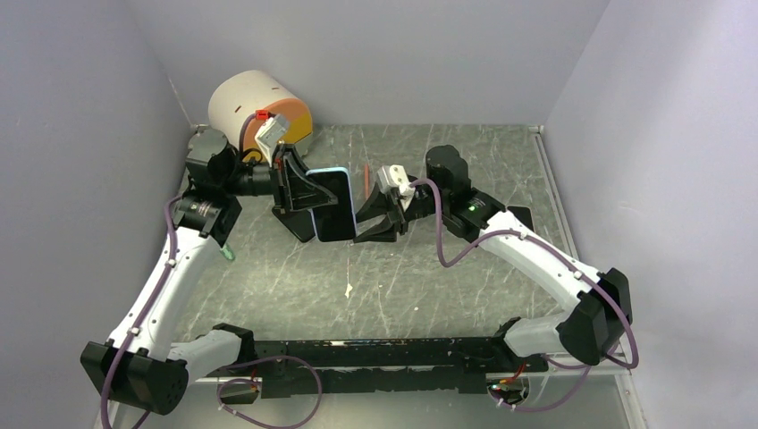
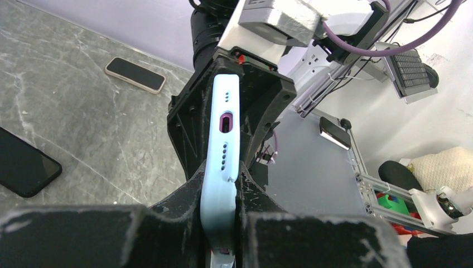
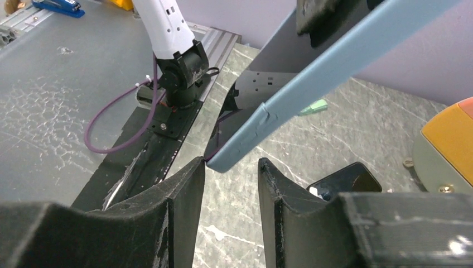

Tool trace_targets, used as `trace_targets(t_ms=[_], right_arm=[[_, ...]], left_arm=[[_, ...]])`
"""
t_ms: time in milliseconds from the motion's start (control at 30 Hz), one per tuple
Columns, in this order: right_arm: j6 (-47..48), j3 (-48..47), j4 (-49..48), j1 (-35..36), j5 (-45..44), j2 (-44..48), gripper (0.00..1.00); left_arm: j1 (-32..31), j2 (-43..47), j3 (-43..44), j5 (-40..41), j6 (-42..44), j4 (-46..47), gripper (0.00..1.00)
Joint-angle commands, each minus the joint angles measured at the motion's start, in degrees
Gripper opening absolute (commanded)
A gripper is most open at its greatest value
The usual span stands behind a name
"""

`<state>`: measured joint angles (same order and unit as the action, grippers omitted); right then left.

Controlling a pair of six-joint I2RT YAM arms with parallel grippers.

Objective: Take the phone out of the phone case
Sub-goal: Remove the phone case from the phone.

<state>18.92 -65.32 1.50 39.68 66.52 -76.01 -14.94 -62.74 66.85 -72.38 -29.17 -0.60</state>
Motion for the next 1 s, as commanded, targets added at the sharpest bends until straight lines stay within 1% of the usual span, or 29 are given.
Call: trace_targets(t_ms=[0,267,433,633,767,867,967], right_arm=[[2.73,-3.60,-0.18,0.28,2.19,0.25,0.44],[5.37,-4.15,2.57,0.28,2.14,0.09,0.42],[8.62,-4.83,5.79,0.30,1.86,0.03,0.39],[10.03,-4.95,5.74,0.30,0.76,0.15,0.29],[11.25,-5.45,5.77,0.34,-1.18,-0.27,0.22],[14.26,-6.18,7.50,0.69,-3.94,-0.81,0.14],[17.07,-7.18,9.04,0.90,-7.15,-1.38,0.08]], left_arm=[[-0.08,-0.10,2.31,0.04,1.63,1.67,0.03],[-0.14,0.07,3.35,-0.38,3.10,-1.08,0.02],[-0.10,0.12,3.10,-1.52,1.11,0.15,0.03],[-0.18,-0.32,2.17,-4.38,-3.76,4.57,0.03],[-0.42,0.37,0.04,-5.32,-9.12,11.63,0.03],[-0.69,0.33,-0.86,-6.60,-13.14,15.78,0.03],[-1.23,0.29,-0.98,-7.08,-13.83,15.75,0.03]])
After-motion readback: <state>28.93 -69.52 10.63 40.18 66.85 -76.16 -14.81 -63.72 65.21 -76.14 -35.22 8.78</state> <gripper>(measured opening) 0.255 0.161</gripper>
